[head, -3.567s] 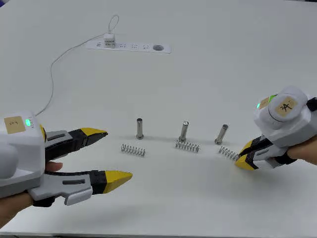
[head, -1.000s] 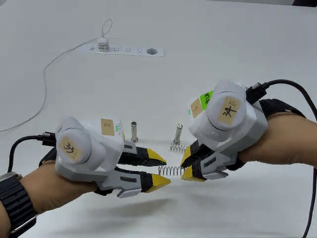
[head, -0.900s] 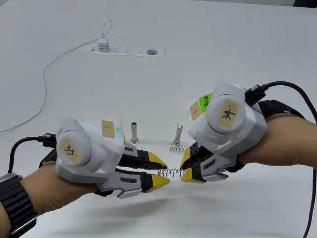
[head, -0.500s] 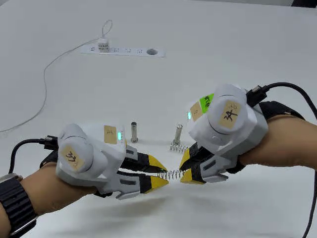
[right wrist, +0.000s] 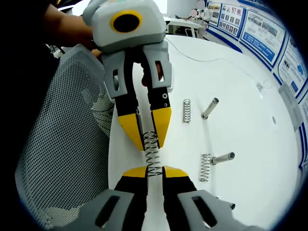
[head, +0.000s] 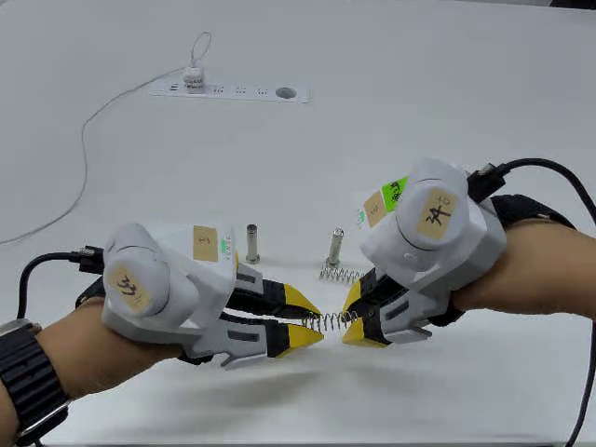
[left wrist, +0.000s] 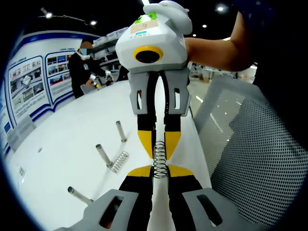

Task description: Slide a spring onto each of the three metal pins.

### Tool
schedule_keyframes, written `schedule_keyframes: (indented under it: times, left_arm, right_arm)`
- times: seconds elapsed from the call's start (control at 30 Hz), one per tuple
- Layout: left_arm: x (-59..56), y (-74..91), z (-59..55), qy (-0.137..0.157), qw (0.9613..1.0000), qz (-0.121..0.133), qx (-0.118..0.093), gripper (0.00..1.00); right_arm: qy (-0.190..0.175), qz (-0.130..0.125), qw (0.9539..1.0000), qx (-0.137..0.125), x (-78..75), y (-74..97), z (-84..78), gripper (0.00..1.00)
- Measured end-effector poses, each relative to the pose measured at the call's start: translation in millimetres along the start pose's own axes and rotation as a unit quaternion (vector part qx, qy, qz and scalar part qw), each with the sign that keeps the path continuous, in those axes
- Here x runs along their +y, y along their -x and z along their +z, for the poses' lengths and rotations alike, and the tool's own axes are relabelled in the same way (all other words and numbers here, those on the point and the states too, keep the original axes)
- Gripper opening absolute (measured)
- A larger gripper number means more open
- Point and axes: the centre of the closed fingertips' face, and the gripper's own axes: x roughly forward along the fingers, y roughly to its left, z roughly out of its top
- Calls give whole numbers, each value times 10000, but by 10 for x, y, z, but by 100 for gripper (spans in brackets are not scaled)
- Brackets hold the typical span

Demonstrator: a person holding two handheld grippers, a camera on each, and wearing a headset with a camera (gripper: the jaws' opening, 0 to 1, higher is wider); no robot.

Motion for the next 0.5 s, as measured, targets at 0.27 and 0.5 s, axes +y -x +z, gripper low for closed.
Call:
schedule_keyframes:
  times: [0.27, 0.5]
  left_arm:
    - [17, -4, -40, 61, 10000, 24, 39, 11]
    - [23, -4, -45, 56, 10000, 15, 42, 11]
  right_arm:
    - [-84, -11, 9991, -426, -1, 157, 235, 12]
    - [-41, 4, 9983, -587, 29, 178, 378, 12]
